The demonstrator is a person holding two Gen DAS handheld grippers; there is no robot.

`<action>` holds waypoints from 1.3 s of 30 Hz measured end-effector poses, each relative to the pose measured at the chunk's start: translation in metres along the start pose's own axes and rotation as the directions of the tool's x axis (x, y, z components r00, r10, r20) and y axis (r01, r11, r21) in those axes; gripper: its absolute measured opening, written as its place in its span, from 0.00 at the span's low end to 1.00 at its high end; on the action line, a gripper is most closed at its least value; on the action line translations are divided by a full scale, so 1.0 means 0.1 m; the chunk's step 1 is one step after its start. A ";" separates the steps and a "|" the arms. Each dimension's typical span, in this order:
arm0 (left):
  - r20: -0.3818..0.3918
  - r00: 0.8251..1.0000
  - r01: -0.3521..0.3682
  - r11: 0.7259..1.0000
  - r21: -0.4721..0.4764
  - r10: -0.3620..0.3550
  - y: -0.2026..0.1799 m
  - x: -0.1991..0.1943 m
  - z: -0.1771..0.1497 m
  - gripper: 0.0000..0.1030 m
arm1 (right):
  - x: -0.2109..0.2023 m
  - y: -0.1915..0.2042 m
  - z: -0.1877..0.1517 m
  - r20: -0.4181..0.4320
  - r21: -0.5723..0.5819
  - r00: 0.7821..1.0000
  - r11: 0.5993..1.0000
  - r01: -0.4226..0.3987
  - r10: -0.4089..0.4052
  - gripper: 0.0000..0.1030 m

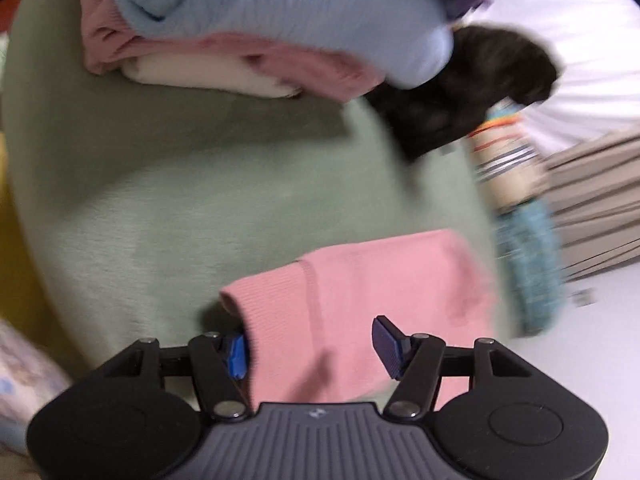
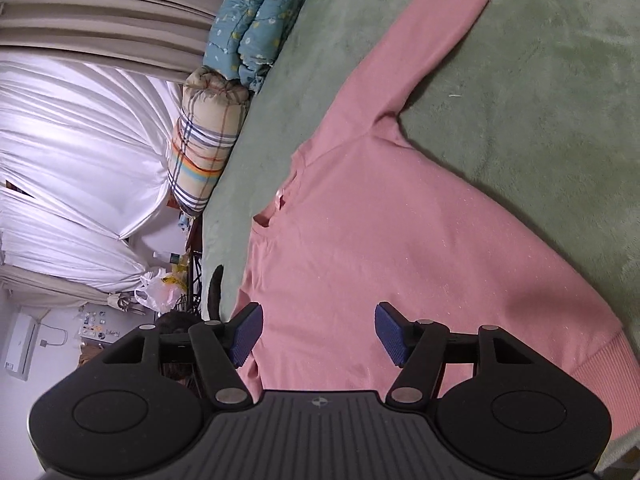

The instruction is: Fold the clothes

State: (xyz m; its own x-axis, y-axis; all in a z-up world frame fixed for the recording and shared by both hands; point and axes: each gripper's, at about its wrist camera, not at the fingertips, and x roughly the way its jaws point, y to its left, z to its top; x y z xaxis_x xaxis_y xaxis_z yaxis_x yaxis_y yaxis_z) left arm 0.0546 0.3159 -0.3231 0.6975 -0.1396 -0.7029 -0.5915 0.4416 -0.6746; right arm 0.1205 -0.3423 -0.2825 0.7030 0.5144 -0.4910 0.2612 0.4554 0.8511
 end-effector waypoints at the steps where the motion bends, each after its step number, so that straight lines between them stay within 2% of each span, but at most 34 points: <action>1: 0.010 1.000 -0.004 1.000 0.000 0.004 -0.01 0.00 0.00 0.57 | 0.01 0.00 0.00 0.001 0.001 1.000 1.000 -0.003 0.003 0.60; 2: 0.020 1.000 -0.008 1.000 0.001 0.008 -0.02 -0.02 -0.01 0.52 | 0.00 -0.01 -0.01 0.002 0.001 1.000 1.000 -0.004 0.004 0.61; 3: 0.030 0.999 -0.012 1.000 0.001 0.012 -0.03 -0.03 -0.01 0.17 | 0.00 -0.01 -0.02 0.002 0.002 1.000 1.000 -0.005 0.005 0.61; 4: 0.044 0.998 -0.041 0.999 0.032 0.039 -0.09 -0.06 -0.01 0.06 | 0.01 -0.01 -0.03 -0.001 0.007 1.000 1.000 -0.004 0.004 0.61; 7: 0.109 0.987 -0.138 0.977 0.163 0.122 -0.37 -0.19 0.04 0.05 | 0.05 -0.04 -0.07 -0.009 0.023 1.000 1.000 0.000 0.000 0.61; 9: 0.194 0.969 -0.209 0.931 0.301 0.155 -0.67 -0.38 0.08 0.05 | 0.05 -0.05 -0.10 -0.006 0.024 1.000 1.000 0.012 -0.012 0.61; 11: 0.262 0.951 -0.260 0.888 0.380 0.167 -0.93 -0.56 0.17 0.05 | 0.04 -0.07 -0.12 -0.001 0.019 1.000 1.000 0.021 -0.021 0.61; 13: 0.320 0.931 -0.309 0.849 0.430 0.176 -1.14 -0.75 0.26 0.05 | 0.04 -0.12 -0.15 0.002 0.019 1.000 1.000 0.022 -0.022 0.61; 15: 0.391 0.900 -0.374 0.802 0.466 0.192 -1.40 -0.94 0.48 0.05 | 0.03 -0.18 -0.18 -0.001 0.029 1.000 0.999 0.024 -0.024 0.62; 19: 0.463 0.853 -0.478 0.719 0.504 0.242 -1.78 -1.07 0.83 0.05 | 0.03 -0.31 -0.24 -0.009 0.059 1.000 0.998 0.030 -0.030 0.62; 23: 0.511 0.817 -0.546 0.643 0.537 0.268 -2.21 -1.04 1.10 0.05 | -0.02 -0.37 -0.26 -0.006 0.072 1.000 0.997 0.029 -0.029 0.62; 29: 0.577 0.764 -0.624 0.557 0.548 0.288 -2.88 -0.57 1.59 0.06 | -0.13 -0.44 -0.27 0.027 0.095 0.999 0.995 0.038 -0.041 0.62; 32: 0.577 0.745 -0.658 0.517 0.548 0.336 -3.07 -0.28 1.81 0.06 | -0.17 -0.49 -0.28 0.040 0.110 0.998 0.993 0.046 -0.051 0.62; 36: 0.547 0.718 -0.694 0.494 0.523 0.430 -3.03 0.04 2.03 0.06 | -0.19 -0.55 -0.32 0.044 0.130 0.997 0.990 0.059 -0.066 0.62; 38: 0.522 0.708 -0.706 0.474 0.526 0.475 -2.96 0.17 2.08 0.12 | -0.20 -0.58 -0.32 0.051 0.145 0.996 0.987 0.067 -0.075 0.62; 39: 0.512 0.704 -0.710 0.467 0.528 0.492 -2.92 0.20 2.10 0.18 | -0.20 -0.60 -0.32 0.052 0.152 0.996 0.986 0.069 -0.078 0.62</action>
State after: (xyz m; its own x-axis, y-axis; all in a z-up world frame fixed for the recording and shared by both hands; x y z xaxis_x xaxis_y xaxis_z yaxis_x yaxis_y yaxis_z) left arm 0.3261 0.3701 -0.0935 0.4072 0.5727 -0.7115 -0.5574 0.7730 0.3031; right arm 0.0696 -0.3567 -0.3296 0.7139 0.4390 -0.5455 0.4065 0.3746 0.8333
